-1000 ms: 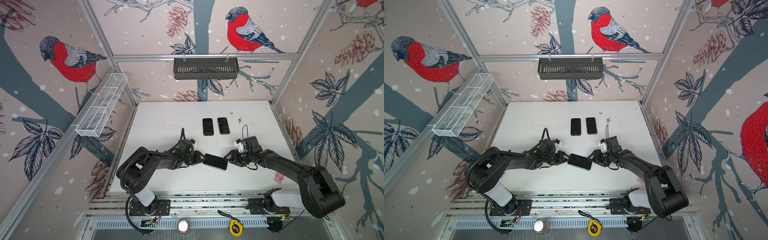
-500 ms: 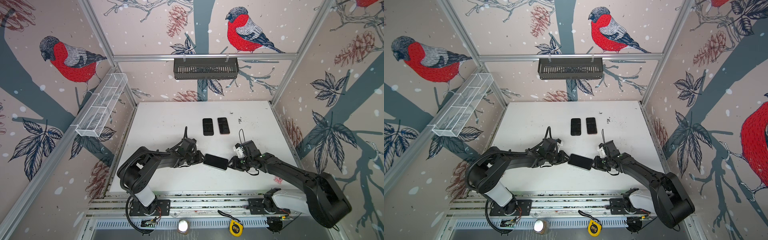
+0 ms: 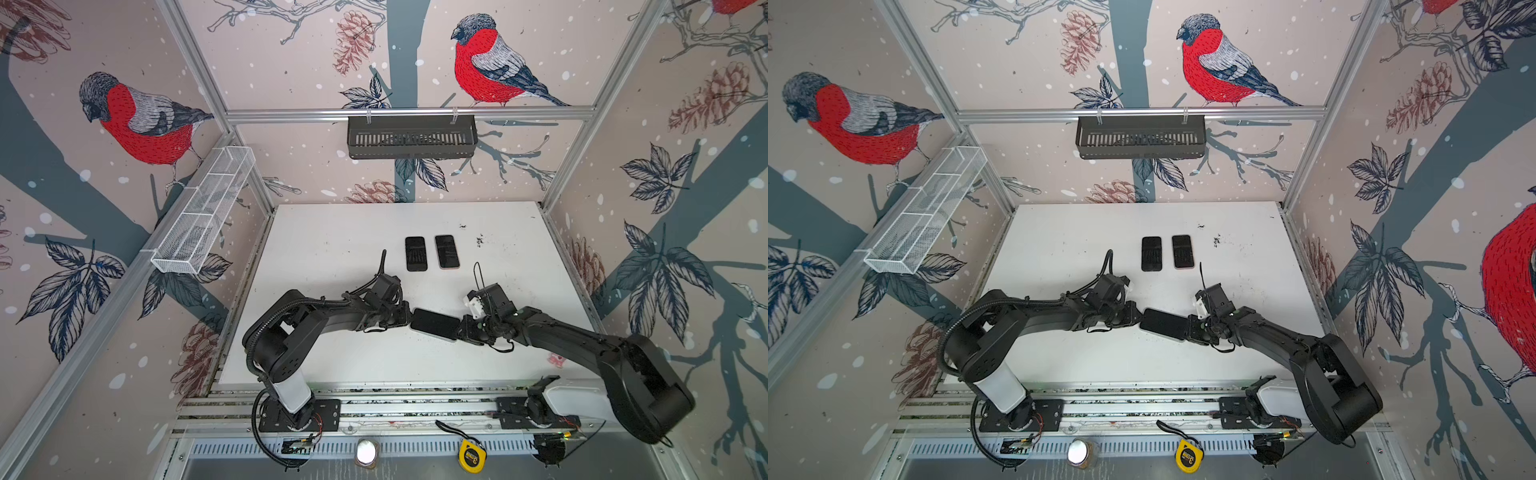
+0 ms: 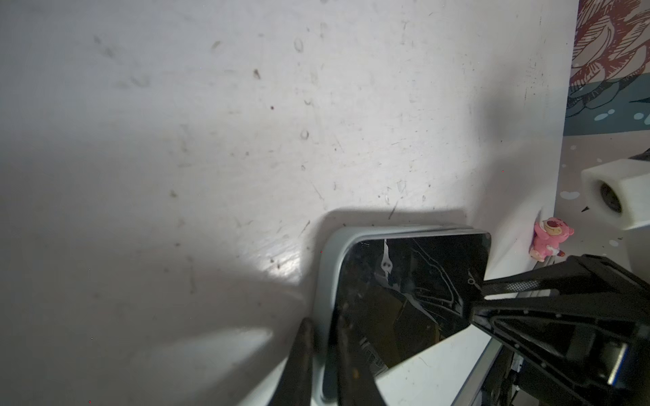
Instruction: Put the phone into the phone case
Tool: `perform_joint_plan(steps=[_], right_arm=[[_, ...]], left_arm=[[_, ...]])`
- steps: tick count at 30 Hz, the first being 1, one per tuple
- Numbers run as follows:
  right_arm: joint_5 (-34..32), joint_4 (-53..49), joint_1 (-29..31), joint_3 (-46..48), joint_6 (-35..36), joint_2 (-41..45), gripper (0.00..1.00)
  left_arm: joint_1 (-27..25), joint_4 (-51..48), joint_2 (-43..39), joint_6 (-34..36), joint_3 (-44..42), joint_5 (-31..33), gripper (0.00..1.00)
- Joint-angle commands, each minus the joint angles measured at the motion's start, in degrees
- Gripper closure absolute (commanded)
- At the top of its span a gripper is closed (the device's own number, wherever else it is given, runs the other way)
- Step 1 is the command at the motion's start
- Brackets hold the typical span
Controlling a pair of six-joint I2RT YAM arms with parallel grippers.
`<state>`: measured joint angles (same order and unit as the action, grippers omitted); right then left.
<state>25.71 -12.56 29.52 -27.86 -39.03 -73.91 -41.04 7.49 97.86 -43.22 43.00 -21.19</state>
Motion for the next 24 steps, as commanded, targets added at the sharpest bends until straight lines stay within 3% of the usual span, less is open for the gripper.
perform_joint_plan(steps=[1,10,16,24], right_arm=[[-0.9,2.0,0.4,-0.3,0.6,-0.5,0.81],[-1.7,1.1,1.3,-1.2,1.7,-1.1,0.90],[-4.1,-2.6,0.6,-3.0,4.1,0.5,0.76],[-4.5,-3.8,-0.1,-2.7,4.4,1.8,0.77]], left_arm=[[-0.5,-4.9,0.4,0.7,0.0,0.9,0.88],[-0.7,-5.6,0.0,0.8,0.2,0.9,0.88],[-0.7,-6.8,-0.3,1.1,0.4,1.6,0.86],[-0.8,-8.5,-0.8,1.2,0.4,2.5,0.85]])
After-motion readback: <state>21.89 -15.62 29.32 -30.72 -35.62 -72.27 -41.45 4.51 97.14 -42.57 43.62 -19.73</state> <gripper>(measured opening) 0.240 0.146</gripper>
